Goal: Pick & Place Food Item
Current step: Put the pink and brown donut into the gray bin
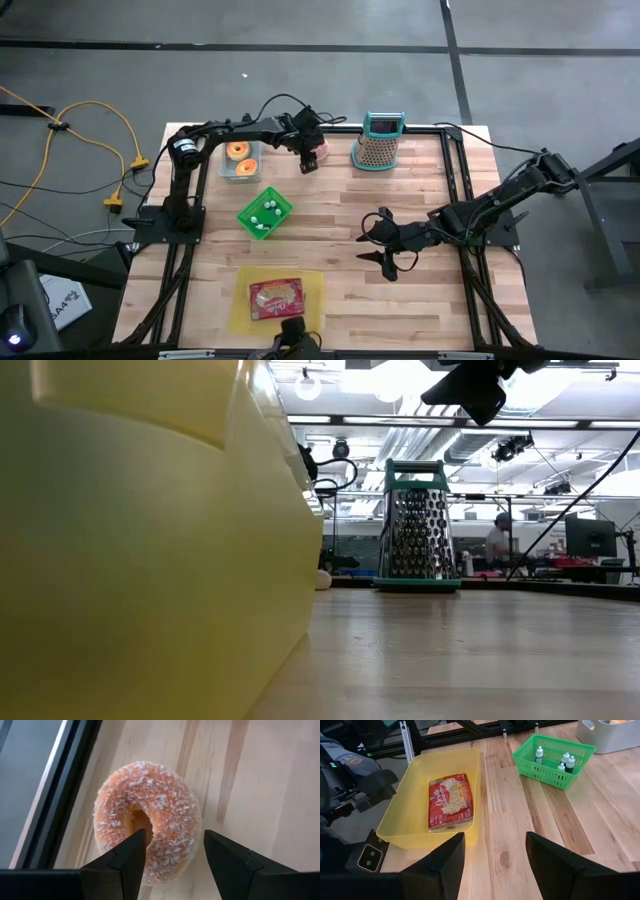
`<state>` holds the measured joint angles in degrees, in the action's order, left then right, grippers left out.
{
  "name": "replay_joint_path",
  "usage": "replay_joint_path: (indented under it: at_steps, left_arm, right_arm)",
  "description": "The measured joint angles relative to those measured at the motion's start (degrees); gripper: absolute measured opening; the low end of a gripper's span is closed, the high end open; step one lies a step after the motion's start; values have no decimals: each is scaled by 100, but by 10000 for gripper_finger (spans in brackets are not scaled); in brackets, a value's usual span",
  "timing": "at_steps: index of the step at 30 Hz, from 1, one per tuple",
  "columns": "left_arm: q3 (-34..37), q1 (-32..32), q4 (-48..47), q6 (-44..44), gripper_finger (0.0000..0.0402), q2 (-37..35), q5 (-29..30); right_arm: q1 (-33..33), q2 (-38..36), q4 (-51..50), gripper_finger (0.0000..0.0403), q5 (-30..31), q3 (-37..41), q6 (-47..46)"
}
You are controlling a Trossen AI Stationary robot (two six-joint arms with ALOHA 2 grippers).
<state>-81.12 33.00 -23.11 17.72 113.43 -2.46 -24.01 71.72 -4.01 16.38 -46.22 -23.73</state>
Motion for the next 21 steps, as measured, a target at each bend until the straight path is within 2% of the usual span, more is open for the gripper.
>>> replay_joint_path:
  at_steps: [7, 21]
  left_arm:
    - [-9, -38, -61, -61, 190, 73, 416]
    - [-9, -103, -332, 0, 189, 74, 385]
  right_arm:
    - [0, -2, 4, 197, 1, -2, 0]
    - [0, -2, 2, 197, 0, -1, 0]
